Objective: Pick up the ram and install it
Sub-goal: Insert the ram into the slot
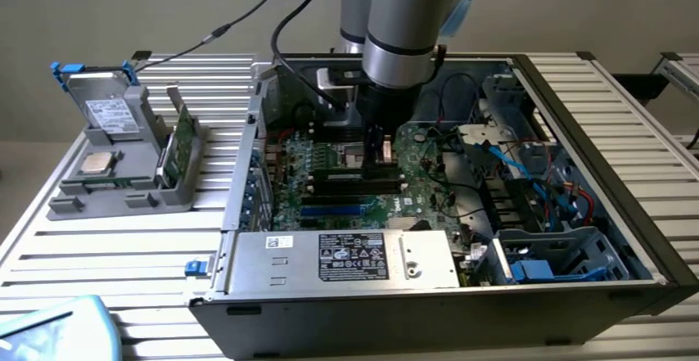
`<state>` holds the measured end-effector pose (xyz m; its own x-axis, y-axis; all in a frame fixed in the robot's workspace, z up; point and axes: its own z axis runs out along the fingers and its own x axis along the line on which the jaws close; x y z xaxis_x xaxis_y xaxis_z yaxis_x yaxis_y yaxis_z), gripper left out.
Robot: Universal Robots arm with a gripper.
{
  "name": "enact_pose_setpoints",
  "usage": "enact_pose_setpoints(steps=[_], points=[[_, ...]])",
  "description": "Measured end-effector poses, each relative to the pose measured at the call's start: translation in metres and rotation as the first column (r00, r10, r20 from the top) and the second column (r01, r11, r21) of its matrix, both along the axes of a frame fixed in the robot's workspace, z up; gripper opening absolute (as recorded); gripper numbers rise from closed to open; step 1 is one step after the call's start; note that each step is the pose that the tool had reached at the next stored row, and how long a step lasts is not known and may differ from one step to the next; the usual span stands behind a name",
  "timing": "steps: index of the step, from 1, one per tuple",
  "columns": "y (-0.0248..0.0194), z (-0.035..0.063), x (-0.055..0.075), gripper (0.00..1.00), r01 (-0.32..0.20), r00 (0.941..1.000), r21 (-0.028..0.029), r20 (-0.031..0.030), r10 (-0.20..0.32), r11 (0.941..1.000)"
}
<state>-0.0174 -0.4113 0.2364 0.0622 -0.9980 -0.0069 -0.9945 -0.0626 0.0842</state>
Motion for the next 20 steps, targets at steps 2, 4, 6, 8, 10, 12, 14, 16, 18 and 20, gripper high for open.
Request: enact_pose_setpoints(steps=[2, 4, 6, 8, 10, 12, 14, 16, 18, 20], points=[[0.0, -0.0029, 0.0, 0.14, 0.0, 1.0, -0.0012, 0.0003, 0.0, 1.0], [0.0, -0.0052, 0.0, 0.14, 0.0, 1.0, -0.004, 0.0005, 0.0, 1.0], [0.0, -0.0052, 0.0, 0.14, 0.0, 1.0, -0.0061, 0.0, 0.0, 1.0], [-0.0001, -0.0052, -0.0001, 0.14, 0.0, 1.0, -0.0062, -0.0006, 0.0, 1.0], [0.0, -0.0053, 0.0, 0.14, 0.0, 1.0, -0.006, -0.0006, 0.0, 1.0], [0.0, -0.0053, 0.0, 0.14, 0.0, 1.0, -0.006, -0.0006, 0.0, 1.0], [0.0, -0.0057, 0.0, 0.14, 0.0, 1.0, -0.0058, -0.0005, 0.0, 1.0], [0.0, -0.0065, 0.0001, 0.14, 0.0, 1.0, -0.0059, -0.0005, 0.0, 1.0], [-0.0003, -0.0071, 0.0005, 0.14, 0.0, 1.0, -0.0061, -0.0006, 0.0, 1.0], [-0.0003, -0.0073, 0.0006, 0.14, 0.0, 1.0, -0.0061, -0.0006, 0.0, 1.0]])
